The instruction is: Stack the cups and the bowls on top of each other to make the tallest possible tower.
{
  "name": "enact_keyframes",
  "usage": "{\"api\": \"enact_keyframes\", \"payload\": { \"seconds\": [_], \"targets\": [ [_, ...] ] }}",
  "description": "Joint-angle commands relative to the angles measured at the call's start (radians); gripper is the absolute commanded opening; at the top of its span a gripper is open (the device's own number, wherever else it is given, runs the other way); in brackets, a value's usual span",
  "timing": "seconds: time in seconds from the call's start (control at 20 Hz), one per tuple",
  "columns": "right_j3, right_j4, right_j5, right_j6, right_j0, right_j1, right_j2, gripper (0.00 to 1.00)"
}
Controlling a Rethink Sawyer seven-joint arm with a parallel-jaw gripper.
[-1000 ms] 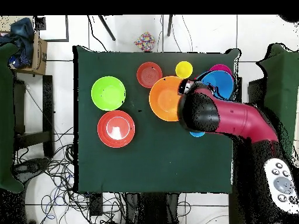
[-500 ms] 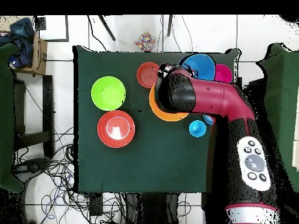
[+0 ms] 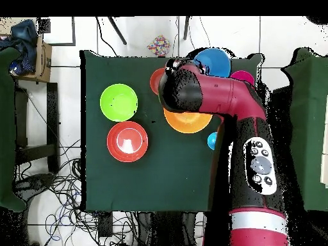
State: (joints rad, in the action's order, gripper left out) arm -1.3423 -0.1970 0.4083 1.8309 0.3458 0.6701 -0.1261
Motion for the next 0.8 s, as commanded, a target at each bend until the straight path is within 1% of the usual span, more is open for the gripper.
{"api": "enact_keyframes", "payload": {
  "seconds": [0.05, 0.15, 0.35, 0.65, 0.8],
  "targets": [
    [0.001, -0.008, 0.003, 0.145, -0.028, -0.063, 0.044, 0.00],
    [-0.035, -0.018, -0.021, 0.140, -0.037, -0.054, 0.048, 0.00],
    [-0.071, -0.039, -0.053, 0.153, -0.088, -0.060, 0.089, 0.00],
    [-0.076, -0.046, -0.089, 0.166, -0.161, -0.094, 0.154, 0.00],
    [-0.071, -0.036, -0.102, 0.165, -0.182, -0.108, 0.172, 0.00]
  ]
}}
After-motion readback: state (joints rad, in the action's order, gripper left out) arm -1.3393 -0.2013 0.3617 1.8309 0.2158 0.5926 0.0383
